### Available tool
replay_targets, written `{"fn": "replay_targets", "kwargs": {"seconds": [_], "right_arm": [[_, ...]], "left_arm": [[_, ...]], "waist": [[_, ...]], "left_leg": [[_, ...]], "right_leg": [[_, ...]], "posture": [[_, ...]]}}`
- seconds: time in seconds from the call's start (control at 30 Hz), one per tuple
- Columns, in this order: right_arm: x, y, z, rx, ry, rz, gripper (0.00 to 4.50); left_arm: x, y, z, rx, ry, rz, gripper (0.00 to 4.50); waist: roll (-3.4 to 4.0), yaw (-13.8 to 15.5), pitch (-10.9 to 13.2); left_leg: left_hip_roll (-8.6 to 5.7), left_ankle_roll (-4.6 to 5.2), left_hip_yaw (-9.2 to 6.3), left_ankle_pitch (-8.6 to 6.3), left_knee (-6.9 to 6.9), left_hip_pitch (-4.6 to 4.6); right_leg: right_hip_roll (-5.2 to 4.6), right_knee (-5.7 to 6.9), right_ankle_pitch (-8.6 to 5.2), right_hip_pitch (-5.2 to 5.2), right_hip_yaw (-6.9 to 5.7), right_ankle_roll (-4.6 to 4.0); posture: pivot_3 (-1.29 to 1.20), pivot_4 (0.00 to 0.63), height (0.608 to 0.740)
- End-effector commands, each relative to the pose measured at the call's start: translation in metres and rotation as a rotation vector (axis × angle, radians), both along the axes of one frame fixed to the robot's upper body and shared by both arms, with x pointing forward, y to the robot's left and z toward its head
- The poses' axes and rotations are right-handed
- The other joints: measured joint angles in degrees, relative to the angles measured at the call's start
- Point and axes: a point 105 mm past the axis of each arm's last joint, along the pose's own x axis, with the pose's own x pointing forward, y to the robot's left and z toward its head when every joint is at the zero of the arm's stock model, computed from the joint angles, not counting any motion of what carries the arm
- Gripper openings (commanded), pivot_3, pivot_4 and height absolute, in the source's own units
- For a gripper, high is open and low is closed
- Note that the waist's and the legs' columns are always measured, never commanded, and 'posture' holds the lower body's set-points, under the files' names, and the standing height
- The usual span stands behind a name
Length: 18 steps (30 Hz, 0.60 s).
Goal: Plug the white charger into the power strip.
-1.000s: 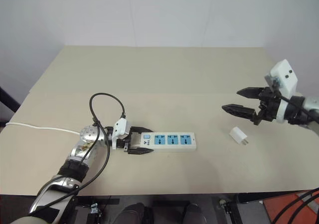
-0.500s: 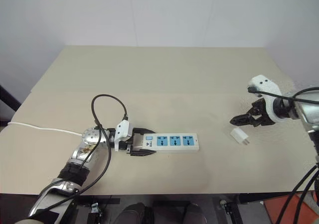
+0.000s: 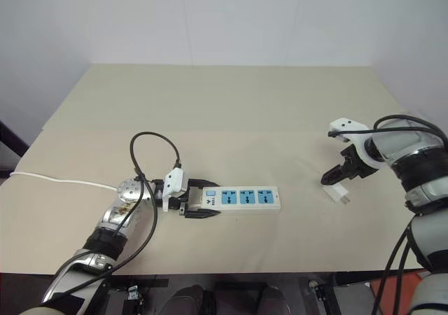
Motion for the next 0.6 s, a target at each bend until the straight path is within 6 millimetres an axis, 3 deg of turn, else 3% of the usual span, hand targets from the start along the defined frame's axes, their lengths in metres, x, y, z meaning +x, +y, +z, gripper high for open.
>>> {"fn": "replay_targets", "kwargs": {"seconds": [0.03, 0.6], "right_arm": [[0.004, -0.005, 0.006, -0.029, -0.007, 0.015, 4.50], [0.016, 0.000, -0.014, -0.027, 0.022, 0.016, 4.50]], "left_arm": [[-0.006, -0.002, -0.008, 0.017, 0.009, -0.002, 3.29], [-0.010, 0.001, -0.010, 0.024, 0.015, 0.019, 3.29]], "waist": [[0.01, -0.1, 0.0], [0.16, -0.8, -0.1]], "left_leg": [[-0.01, 0.00, 0.00, 0.00, -0.01, 0.00], [0.00, -0.06, 0.01, 0.03, -0.01, 0.06]], "right_leg": [[0.00, 0.01, 0.00, 0.00, 0.00, 0.01], [0.04, 0.01, 0.00, 0.06, 0.00, 0.02]], "posture": [[0.00, 0.150, 0.740], [0.00, 0.150, 0.740]]}}
